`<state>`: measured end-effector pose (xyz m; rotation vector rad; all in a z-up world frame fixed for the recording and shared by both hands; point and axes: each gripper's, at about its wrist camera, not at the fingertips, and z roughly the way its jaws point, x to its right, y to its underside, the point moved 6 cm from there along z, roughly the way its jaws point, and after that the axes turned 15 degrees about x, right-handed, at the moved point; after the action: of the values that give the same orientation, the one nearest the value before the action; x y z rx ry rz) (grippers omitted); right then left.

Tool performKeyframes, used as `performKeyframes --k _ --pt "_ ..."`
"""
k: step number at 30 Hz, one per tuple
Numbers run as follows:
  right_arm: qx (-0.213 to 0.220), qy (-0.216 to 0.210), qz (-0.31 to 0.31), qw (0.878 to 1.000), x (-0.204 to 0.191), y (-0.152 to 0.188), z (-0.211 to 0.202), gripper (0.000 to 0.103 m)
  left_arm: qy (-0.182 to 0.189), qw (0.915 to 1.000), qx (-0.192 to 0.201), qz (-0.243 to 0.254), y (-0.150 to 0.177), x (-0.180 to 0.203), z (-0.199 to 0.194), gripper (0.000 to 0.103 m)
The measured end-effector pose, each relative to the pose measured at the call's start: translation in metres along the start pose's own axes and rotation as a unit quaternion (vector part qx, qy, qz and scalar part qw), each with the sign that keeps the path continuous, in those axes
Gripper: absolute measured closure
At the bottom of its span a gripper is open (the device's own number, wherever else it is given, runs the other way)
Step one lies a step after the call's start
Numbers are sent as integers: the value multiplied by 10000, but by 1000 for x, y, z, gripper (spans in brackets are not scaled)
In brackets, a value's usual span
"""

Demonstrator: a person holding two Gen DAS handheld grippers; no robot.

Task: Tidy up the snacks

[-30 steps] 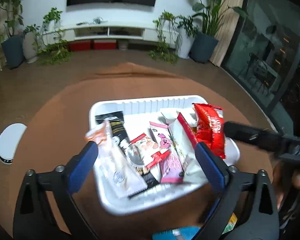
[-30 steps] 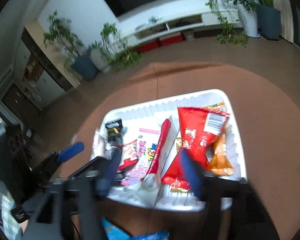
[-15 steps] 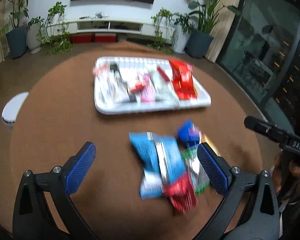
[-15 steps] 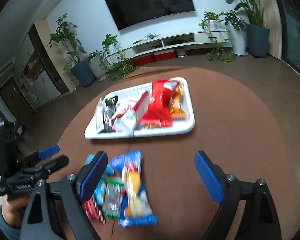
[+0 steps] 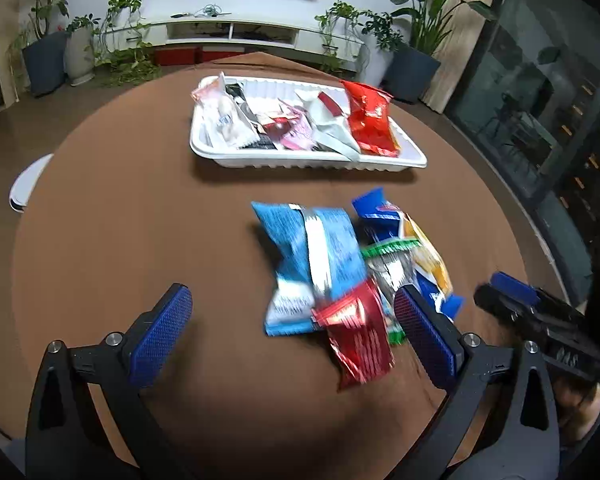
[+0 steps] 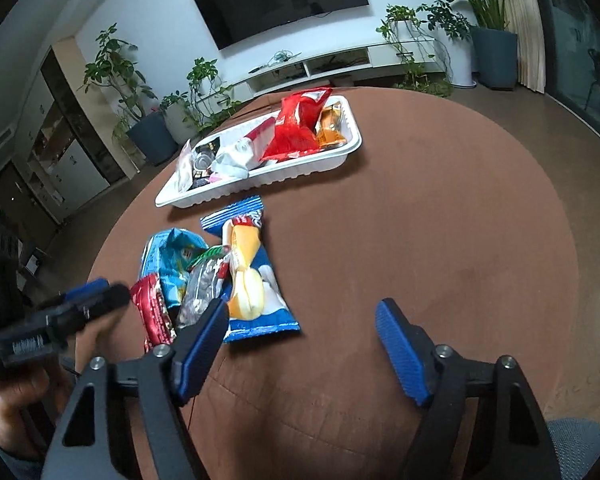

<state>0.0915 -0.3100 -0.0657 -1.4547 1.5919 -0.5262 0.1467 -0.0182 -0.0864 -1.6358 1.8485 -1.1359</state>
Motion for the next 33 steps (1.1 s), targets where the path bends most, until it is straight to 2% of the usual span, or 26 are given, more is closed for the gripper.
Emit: performKeyframes --k 9,13,17,21,33 --pt "-64 9 -11 10000 0 9 2 26 -252 9967 -608 471 -14 9 49 1" --pt "-91 7 -24 10000 1 10 5 26 -373 9952 -697 576 -12 3 63 2" --pt "-130 -14 -34 9999 0 12 7 26 -382 9947 -717 629 -11 -1 68 25" --pt "-167 -31 -83 9998 -2 15 9 27 -353 9941 -791 660 -7 -3 71 41" --pt "-207 10 -193 9996 -5 18 9 29 -178 9938 -708 837 -6 0 66 53"
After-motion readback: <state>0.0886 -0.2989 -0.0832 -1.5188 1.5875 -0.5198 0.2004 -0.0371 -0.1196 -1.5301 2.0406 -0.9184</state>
